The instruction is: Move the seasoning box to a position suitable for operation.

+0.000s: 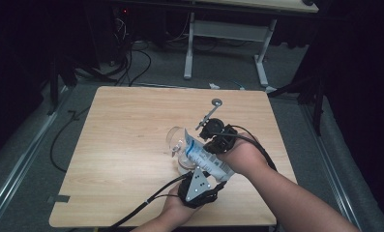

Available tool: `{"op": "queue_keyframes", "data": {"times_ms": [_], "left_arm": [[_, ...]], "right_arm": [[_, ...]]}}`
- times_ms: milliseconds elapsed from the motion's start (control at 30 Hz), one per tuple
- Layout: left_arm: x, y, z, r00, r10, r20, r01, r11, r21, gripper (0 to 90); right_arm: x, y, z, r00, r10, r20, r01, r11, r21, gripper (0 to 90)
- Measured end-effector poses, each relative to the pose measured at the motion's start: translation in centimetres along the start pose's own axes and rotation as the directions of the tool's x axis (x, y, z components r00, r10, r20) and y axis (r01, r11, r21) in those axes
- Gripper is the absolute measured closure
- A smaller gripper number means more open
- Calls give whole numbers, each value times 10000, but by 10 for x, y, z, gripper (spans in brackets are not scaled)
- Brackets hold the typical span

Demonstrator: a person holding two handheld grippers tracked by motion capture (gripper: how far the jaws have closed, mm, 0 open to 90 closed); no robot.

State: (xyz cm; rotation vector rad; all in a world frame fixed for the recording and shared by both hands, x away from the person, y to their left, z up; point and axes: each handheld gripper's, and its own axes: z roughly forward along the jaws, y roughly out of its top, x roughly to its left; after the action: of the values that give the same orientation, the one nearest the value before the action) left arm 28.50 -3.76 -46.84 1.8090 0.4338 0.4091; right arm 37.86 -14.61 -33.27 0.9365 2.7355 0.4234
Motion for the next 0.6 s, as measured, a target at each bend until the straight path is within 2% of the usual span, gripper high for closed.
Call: {"op": "queue_keyframes", "data": {"times_ms": [600], "left_arm": [[1, 2, -1, 10000, 19, -32, -19, 10000, -75, 536]], "right_arm": [[0, 1, -3, 10000, 8, 60, -8, 10000, -58, 900]]}}
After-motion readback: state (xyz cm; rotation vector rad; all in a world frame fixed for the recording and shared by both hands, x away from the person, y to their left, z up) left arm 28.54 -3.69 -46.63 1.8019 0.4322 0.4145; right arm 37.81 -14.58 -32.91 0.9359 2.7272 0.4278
